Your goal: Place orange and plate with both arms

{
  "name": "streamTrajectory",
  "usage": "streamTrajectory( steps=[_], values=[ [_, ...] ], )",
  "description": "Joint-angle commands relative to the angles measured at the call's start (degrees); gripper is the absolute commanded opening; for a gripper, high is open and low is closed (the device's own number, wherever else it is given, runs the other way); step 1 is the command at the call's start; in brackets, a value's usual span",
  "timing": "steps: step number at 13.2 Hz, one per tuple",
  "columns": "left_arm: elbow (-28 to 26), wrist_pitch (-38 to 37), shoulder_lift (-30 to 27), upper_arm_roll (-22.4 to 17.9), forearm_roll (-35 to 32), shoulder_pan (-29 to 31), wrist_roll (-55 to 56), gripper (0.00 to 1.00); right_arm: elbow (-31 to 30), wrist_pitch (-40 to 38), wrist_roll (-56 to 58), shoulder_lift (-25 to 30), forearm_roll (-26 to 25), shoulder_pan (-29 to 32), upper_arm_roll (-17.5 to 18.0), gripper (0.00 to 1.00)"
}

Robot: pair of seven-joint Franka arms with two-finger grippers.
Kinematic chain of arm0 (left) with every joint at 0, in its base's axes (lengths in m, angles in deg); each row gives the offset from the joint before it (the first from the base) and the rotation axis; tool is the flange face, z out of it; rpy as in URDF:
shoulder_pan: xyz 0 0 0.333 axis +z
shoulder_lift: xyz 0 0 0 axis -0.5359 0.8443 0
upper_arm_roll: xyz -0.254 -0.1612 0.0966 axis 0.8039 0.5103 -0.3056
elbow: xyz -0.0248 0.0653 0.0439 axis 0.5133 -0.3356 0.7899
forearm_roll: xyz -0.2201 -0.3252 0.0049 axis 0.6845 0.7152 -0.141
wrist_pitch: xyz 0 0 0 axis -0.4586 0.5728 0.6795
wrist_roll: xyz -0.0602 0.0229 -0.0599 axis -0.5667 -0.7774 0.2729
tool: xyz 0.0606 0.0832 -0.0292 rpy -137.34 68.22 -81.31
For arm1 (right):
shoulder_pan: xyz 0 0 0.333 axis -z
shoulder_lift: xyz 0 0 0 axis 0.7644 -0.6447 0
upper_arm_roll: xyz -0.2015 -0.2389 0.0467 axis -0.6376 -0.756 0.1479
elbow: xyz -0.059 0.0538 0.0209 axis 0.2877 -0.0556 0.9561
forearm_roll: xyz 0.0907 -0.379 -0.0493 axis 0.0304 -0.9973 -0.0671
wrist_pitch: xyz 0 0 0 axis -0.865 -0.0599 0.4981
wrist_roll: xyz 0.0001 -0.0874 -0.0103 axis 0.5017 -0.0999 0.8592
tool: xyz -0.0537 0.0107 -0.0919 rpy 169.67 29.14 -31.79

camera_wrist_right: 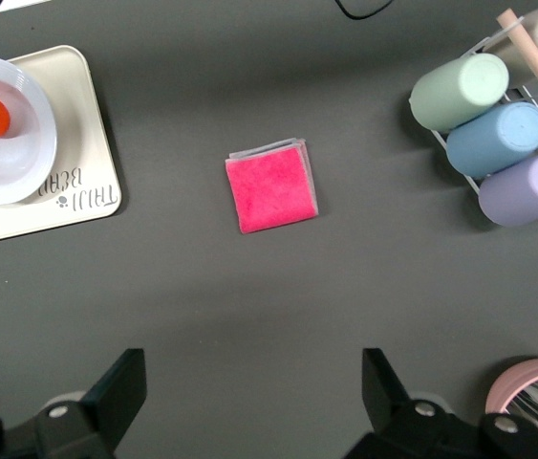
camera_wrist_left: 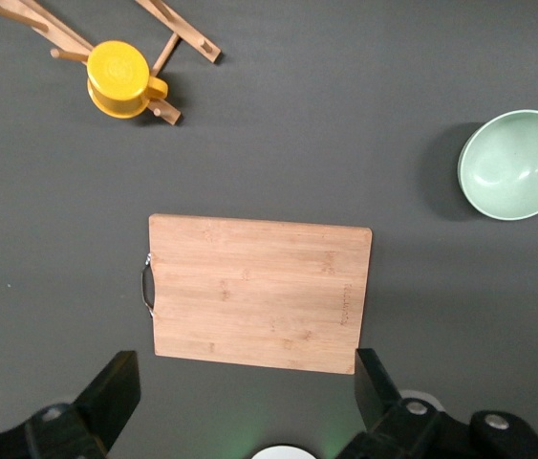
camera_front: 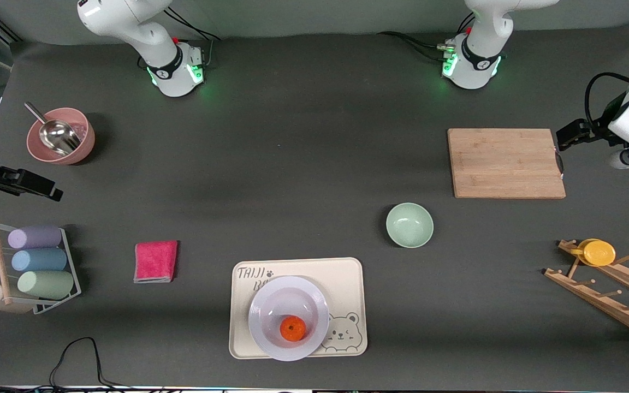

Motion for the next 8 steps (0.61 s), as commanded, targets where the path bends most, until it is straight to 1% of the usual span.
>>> streamTrajectory(
  steps=[1,2,3,4,5,6,7,8],
  values=[
    [2.3,-0.9,0.3,-6.5,0.7,-5.5,-2.4,1.0,-5.1,-0.3,-2.1,4.8,-1.8,5.1,4.8,1.0],
    [2.3,-0.9,0.4,-10.0,0.7,-8.4,-2.5,1.0,-5.9,-0.3,-2.1,5.6,-2.0,11.0,11.4,1.0],
    [2.3,-0.9,0.4,-10.7,0.7,-8.9,-2.5,1.0,-7.1,0.2,-2.2,5.9,-3.2,15.0,16.1,1.0],
    [2.3,-0.9,0.4,-10.7,0.7,-8.8,-2.5,1.0,-8.4,0.9,-2.3,6.1,-4.7,15.6,17.6,1.0],
    [2.3,-0.9,0.4,-10.7,0.7,-8.8,-2.5,1.0,-10.6,3.3,-2.4,7.1,-4.7,15.8,17.9,1.0],
    [2.3,-1.0,0.4,-10.7,0.7,-8.8,-2.5,1.0,-14.1,6.4,-2.9,9.2,-4.8,18.0,20.4,1.0],
    [2.3,-1.1,0.4,-10.7,0.7,-8.8,-2.5,1.0,-16.8,8.5,-3.3,10.8,-4.8,22.5,25.5,1.0],
    [2.3,-1.6,0.4,-10.7,0.7,-9.0,-2.3,1.0,-17.7,8.8,-3.3,11.6,-4.9,27.5,30.6,1.0]
  ],
)
